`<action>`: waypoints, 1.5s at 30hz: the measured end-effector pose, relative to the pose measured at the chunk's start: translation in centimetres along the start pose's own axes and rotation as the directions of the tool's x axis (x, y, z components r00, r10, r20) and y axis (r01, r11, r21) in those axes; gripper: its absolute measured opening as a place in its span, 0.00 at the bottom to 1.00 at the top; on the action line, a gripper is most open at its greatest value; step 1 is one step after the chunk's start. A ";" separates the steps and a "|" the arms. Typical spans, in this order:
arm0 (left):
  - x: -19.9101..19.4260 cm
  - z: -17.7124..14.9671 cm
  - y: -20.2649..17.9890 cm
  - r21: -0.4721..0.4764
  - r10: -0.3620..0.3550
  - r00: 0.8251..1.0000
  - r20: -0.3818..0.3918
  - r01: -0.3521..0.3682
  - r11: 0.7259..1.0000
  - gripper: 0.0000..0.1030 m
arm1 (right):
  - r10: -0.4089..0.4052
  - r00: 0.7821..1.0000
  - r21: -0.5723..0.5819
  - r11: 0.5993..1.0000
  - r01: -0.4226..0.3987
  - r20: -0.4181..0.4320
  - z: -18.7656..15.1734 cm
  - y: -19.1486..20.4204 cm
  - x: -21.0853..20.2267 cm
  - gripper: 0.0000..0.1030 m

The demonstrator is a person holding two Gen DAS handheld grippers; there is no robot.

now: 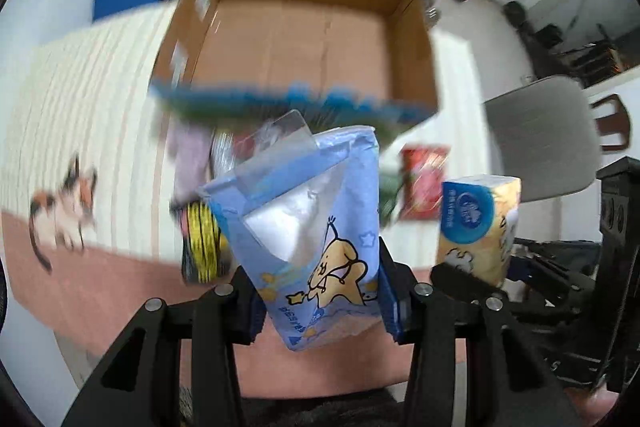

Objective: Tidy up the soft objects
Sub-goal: 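Lower both tissue packs into the box and open both tools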

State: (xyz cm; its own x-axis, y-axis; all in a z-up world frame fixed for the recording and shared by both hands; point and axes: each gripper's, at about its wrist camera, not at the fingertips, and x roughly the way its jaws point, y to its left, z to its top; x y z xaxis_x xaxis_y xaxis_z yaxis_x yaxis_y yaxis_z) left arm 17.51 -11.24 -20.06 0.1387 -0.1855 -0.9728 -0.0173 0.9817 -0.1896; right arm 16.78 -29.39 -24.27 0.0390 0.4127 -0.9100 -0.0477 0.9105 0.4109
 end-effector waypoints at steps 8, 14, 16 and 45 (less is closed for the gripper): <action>-2.1 13.5 0.9 0.115 -0.005 0.999 -0.040 0.009 0.993 0.42 | -0.064 0.990 0.003 0.998 0.064 0.126 10.7 2.9 -1.3 0.65; 4.7 22.1 3.0 0.184 0.020 0.989 -0.146 0.008 0.983 0.42 | -0.099 0.992 0.056 0.994 0.095 0.083 18.4 2.6 3.5 0.65; 6.7 24.5 3.4 0.199 0.021 0.985 -0.174 0.014 0.980 0.42 | -0.117 0.991 0.070 0.991 0.112 0.061 21.5 2.6 5.6 0.65; 18.7 31.0 4.8 0.236 0.024 0.939 -0.342 0.061 0.970 0.88 | -0.319 0.946 0.026 0.947 0.321 -0.055 33.7 1.3 19.0 0.75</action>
State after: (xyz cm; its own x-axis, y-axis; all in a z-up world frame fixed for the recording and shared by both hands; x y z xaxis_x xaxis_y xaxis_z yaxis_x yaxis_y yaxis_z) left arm 50.68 -8.70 -35.07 -0.2092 -0.1655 -0.9638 0.2255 0.9508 -0.2122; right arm 51.08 -19.46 -39.12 -0.0023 0.0982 -0.9952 -0.0063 0.9951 0.0982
